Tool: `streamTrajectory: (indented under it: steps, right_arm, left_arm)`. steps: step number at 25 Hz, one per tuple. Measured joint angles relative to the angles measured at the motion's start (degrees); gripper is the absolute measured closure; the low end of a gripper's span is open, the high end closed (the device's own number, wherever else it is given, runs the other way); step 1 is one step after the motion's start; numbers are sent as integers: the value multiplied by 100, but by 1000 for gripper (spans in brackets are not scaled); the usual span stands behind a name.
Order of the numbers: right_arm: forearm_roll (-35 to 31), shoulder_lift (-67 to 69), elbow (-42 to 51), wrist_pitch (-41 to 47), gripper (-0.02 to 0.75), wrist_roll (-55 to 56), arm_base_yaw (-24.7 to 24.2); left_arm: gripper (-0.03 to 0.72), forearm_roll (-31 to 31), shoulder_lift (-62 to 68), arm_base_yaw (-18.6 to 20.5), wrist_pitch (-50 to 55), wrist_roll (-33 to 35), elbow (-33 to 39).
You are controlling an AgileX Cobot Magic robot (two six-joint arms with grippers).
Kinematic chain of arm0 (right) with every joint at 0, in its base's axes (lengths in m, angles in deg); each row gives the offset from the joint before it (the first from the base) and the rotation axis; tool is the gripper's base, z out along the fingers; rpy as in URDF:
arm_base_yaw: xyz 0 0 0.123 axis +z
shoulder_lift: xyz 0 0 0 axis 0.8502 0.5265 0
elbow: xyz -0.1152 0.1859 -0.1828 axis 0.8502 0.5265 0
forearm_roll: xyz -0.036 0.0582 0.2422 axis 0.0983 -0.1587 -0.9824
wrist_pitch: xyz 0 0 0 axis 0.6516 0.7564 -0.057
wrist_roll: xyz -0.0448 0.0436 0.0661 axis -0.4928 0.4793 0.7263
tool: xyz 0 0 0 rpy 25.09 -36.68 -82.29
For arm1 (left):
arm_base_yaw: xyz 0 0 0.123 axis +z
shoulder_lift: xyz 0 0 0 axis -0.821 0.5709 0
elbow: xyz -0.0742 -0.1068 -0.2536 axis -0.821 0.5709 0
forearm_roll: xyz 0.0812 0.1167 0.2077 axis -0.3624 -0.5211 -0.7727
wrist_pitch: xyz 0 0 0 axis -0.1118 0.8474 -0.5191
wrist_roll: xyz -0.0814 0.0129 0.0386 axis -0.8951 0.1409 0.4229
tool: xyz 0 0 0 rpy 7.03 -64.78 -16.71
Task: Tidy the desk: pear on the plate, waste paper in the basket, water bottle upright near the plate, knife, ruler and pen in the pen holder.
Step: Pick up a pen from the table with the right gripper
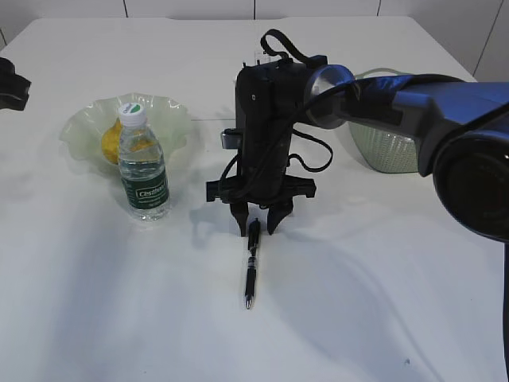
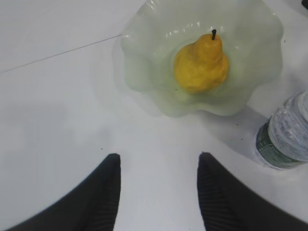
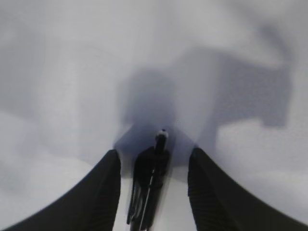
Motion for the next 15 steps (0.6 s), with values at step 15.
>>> streamTrajectory:
  steps: [15]
  right_arm:
    - [-89, 0, 0, 0, 391, 14, 0]
  left_arm:
    - [325, 0, 0, 0, 9, 0, 0]
